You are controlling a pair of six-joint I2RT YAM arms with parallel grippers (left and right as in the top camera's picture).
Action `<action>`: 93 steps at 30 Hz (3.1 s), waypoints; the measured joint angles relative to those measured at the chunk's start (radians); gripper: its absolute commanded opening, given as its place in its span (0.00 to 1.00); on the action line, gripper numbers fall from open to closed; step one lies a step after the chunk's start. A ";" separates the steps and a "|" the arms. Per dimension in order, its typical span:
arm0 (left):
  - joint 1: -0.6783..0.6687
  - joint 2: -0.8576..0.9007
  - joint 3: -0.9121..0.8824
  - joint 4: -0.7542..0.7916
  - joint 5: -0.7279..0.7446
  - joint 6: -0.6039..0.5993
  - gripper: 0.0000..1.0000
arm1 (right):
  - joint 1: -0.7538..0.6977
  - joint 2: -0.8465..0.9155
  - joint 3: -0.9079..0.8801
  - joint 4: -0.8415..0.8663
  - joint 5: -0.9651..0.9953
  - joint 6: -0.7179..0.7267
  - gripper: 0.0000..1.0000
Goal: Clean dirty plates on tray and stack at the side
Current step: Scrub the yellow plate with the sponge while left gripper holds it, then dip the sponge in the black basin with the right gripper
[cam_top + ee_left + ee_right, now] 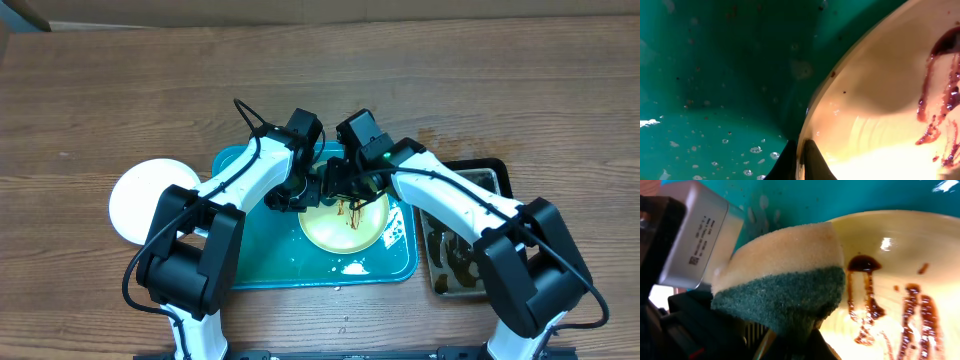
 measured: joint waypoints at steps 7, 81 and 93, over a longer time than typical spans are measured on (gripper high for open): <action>0.000 0.000 0.000 0.000 0.001 0.000 0.04 | 0.003 0.074 0.000 0.019 -0.006 0.061 0.04; -0.008 0.000 0.000 -0.025 0.006 -0.061 0.04 | -0.286 -0.085 0.096 -0.683 0.584 0.148 0.04; -0.008 0.000 0.000 -0.025 0.006 -0.061 0.04 | -0.552 -0.086 -0.090 -0.445 0.273 -0.226 0.04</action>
